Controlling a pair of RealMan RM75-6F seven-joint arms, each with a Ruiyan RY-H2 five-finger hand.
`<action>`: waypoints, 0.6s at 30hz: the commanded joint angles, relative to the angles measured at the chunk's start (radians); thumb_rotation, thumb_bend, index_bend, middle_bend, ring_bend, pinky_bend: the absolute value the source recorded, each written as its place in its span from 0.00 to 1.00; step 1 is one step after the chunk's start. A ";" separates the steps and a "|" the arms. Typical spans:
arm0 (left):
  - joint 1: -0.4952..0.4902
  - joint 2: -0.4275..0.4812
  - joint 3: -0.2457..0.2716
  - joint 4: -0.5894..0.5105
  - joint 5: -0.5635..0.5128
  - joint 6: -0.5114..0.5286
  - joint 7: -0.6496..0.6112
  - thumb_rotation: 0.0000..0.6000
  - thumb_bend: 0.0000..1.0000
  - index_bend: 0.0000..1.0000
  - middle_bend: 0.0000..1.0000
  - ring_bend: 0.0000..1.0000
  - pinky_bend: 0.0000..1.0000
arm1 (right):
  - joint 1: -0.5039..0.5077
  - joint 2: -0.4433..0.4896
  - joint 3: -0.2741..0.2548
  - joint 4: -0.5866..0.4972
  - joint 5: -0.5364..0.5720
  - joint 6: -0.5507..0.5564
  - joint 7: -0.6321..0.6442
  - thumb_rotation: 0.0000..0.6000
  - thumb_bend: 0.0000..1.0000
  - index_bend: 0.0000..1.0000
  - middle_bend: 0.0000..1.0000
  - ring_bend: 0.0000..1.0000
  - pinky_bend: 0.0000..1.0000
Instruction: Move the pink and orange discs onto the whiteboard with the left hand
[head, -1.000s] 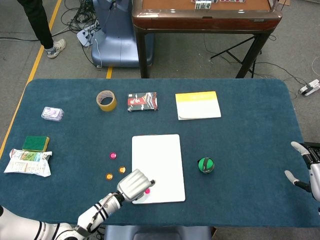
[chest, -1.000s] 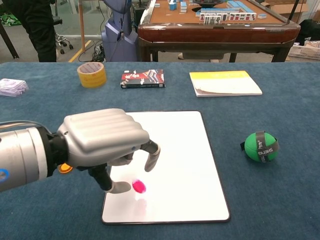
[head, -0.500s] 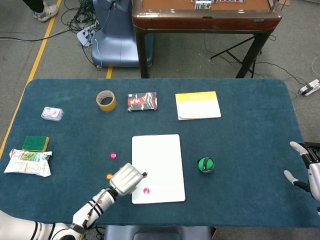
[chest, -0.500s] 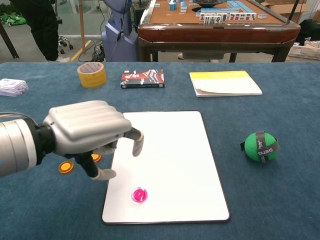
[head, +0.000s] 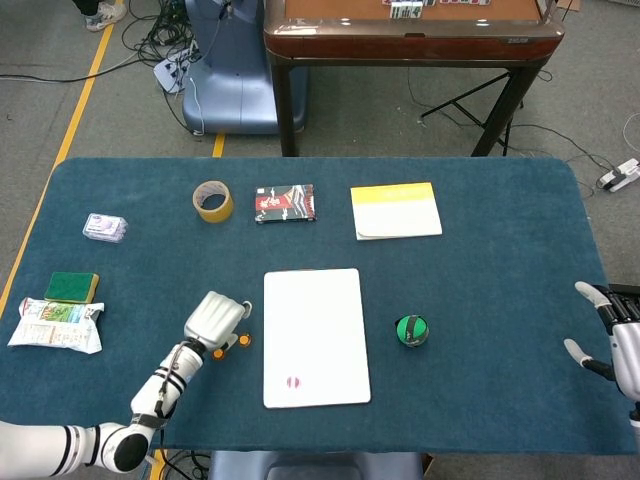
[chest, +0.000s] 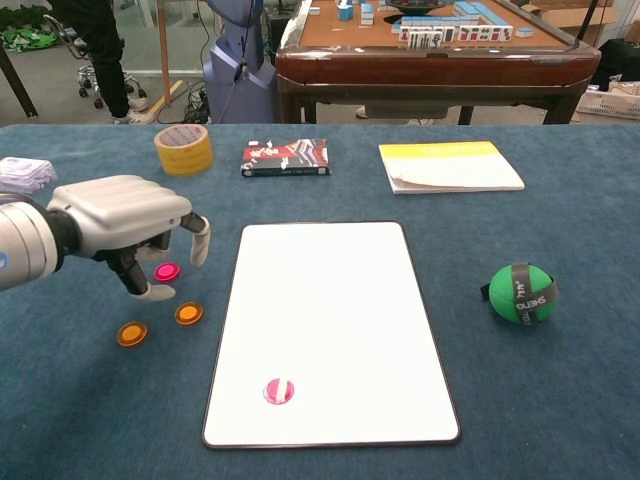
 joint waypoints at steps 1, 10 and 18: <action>-0.004 -0.011 -0.022 0.049 -0.047 -0.016 -0.018 1.00 0.28 0.50 1.00 0.96 1.00 | 0.002 0.000 -0.001 -0.001 0.000 -0.003 -0.004 1.00 0.14 0.20 0.25 0.27 0.40; -0.020 -0.030 -0.042 0.109 -0.127 -0.046 -0.028 1.00 0.28 0.50 1.00 0.96 1.00 | 0.004 0.000 -0.001 -0.002 0.000 -0.008 -0.005 1.00 0.14 0.20 0.25 0.27 0.40; -0.035 -0.058 -0.052 0.144 -0.158 -0.058 -0.037 1.00 0.28 0.51 1.00 0.96 1.00 | 0.005 0.000 -0.001 -0.003 0.001 -0.010 -0.007 1.00 0.14 0.20 0.25 0.27 0.40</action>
